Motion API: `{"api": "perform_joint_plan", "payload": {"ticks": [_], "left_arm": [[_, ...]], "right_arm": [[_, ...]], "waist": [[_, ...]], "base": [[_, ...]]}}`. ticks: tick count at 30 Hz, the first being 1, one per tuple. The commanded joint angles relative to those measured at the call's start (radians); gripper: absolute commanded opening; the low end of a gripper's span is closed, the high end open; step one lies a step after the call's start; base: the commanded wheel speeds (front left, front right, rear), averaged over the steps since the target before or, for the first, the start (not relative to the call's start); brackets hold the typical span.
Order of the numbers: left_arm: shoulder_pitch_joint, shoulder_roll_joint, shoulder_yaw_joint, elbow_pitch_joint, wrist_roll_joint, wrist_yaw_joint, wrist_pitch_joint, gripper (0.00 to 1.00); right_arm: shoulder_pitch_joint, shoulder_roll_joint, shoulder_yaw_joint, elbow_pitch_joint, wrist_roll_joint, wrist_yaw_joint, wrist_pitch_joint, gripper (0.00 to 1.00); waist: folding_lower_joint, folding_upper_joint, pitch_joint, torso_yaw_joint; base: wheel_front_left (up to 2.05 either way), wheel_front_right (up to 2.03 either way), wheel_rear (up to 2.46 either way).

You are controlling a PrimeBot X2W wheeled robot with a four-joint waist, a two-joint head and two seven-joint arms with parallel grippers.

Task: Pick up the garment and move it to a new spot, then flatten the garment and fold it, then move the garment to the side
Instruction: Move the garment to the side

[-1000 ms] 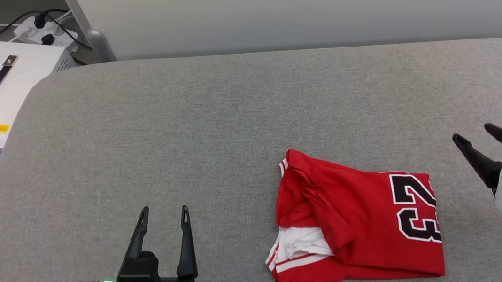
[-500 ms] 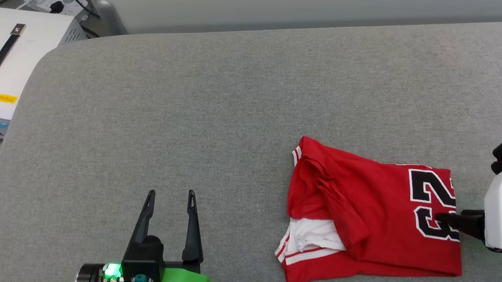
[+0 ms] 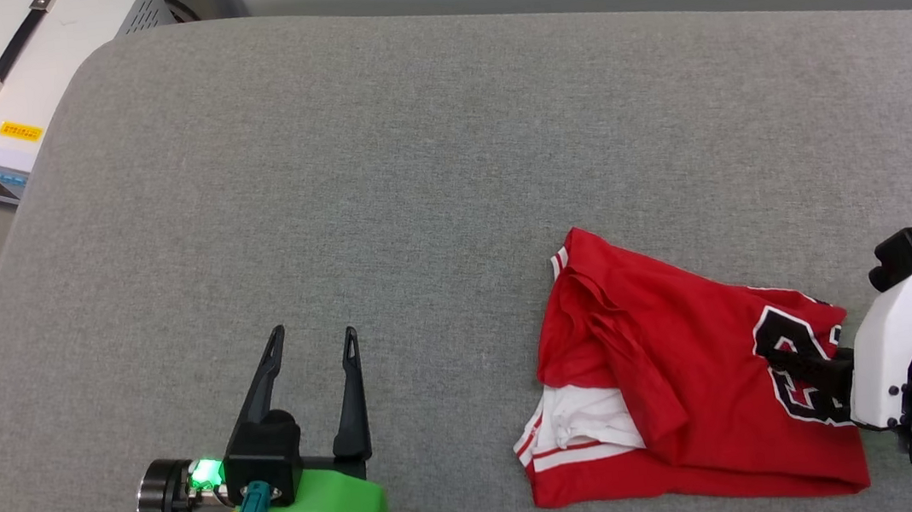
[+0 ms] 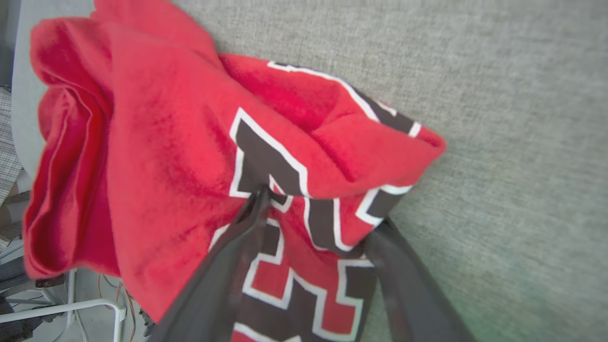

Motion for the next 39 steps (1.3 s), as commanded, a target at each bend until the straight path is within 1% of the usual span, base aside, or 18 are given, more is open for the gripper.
{"api": "perform_joint_plan", "payload": {"ticks": [1,7,13,16,21,28,32,35,39], "left_arm": [[-0.016,-0.006,0.003,0.003,0.006,-0.002,-0.006,1.00],[-0.011,-0.009,0.002,0.008,0.006,0.002,-0.006,1.00],[0.003,-0.009,0.009,0.004,0.005,0.010,-0.006,1.00],[0.012,-0.006,0.016,-0.002,0.007,0.017,-0.006,1.00],[0.018,0.002,0.024,-0.011,0.007,0.019,-0.006,1.00],[0.001,0.017,0.028,-0.034,0.017,0.021,-0.006,1.00],[-0.019,0.031,0.032,-0.052,0.023,0.021,-0.006,1.00],[-0.044,0.042,0.033,-0.068,0.027,0.020,-0.006,1.00],[-0.082,0.055,0.027,-0.087,0.033,0.013,-0.006,1.00]], "right_arm": [[0.007,0.028,0.043,0.018,0.025,-0.001,-0.007,0.00],[-0.033,-0.024,0.098,-0.044,0.034,-0.001,-0.099,0.00],[-0.082,-0.114,0.137,-0.129,-0.011,-0.001,-0.184,0.00],[-0.104,-0.163,0.148,-0.167,-0.031,-0.001,-0.203,0.00],[-0.137,-0.231,0.153,-0.203,-0.054,-0.001,-0.195,0.00],[-0.188,-0.302,0.117,-0.202,-0.070,-0.001,-0.179,0.00],[-0.223,-0.332,0.081,-0.176,-0.070,-0.001,-0.172,0.00],[-0.249,-0.364,0.052,-0.135,-0.077,-0.001,-0.163,0.00],[-0.276,-0.402,-0.004,-0.056,-0.080,-0.001,-0.160,0.00]], "waist": [[0.0000,0.0000,-0.004,-0.003],[0.0000,0.0000,-0.022,-0.016],[0.0000,0.0000,-0.040,-0.049],[0.0000,0.0000,-0.044,-0.084],[0.0000,0.0000,-0.036,-0.158],[0.0000,0.0000,0.009,-0.264],[0.0000,0.0000,0.050,-0.309],[0.0000,0.0000,0.094,-0.324],[0.0000,0.0000,0.152,-0.315]], "base": [[0.00,0.00,0.00],[0.00,0.00,0.00],[0.00,0.00,0.00],[0.00,0.00,0.00],[0.00,0.00,0.00],[0.00,0.00,0.00],[0.00,0.00,0.00],[0.00,0.00,0.00],[0.00,0.00,0.00]]}}
